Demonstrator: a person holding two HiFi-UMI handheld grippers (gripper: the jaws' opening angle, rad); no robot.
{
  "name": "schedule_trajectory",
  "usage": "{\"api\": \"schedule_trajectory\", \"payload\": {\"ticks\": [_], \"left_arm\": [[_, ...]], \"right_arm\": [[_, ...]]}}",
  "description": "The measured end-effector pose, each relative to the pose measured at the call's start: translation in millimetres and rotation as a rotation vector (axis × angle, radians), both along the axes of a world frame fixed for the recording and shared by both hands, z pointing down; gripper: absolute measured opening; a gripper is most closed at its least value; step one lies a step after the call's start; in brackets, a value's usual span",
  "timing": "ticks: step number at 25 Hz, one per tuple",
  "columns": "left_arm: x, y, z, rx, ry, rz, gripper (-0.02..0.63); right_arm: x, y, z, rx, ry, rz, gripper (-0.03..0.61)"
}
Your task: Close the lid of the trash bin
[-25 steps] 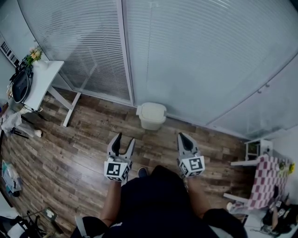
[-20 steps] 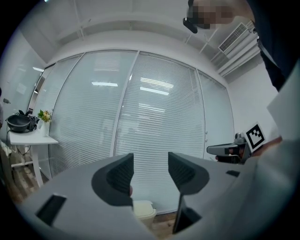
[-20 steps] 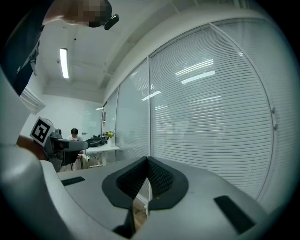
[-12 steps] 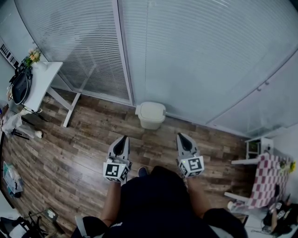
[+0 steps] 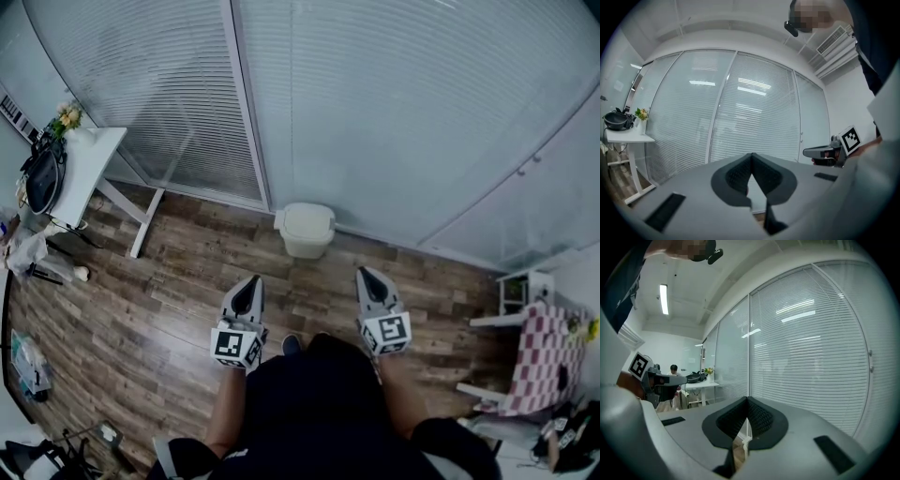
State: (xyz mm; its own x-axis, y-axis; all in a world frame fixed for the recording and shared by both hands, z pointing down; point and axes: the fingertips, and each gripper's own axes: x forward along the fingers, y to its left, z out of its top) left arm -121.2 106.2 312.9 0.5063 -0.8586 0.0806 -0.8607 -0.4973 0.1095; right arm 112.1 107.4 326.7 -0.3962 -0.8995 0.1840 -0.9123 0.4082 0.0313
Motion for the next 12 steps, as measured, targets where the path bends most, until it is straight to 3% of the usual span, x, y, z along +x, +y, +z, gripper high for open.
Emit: {"api": "schedule_trajectory", "payload": {"ticks": [12], "left_arm": [[-0.5, 13.5, -1.2, 0.012, 0.001, 0.016, 0.008]], "right_arm": [[-10.6, 12.8, -4.9, 0.026, 0.041, -0.039, 0.003]]}}
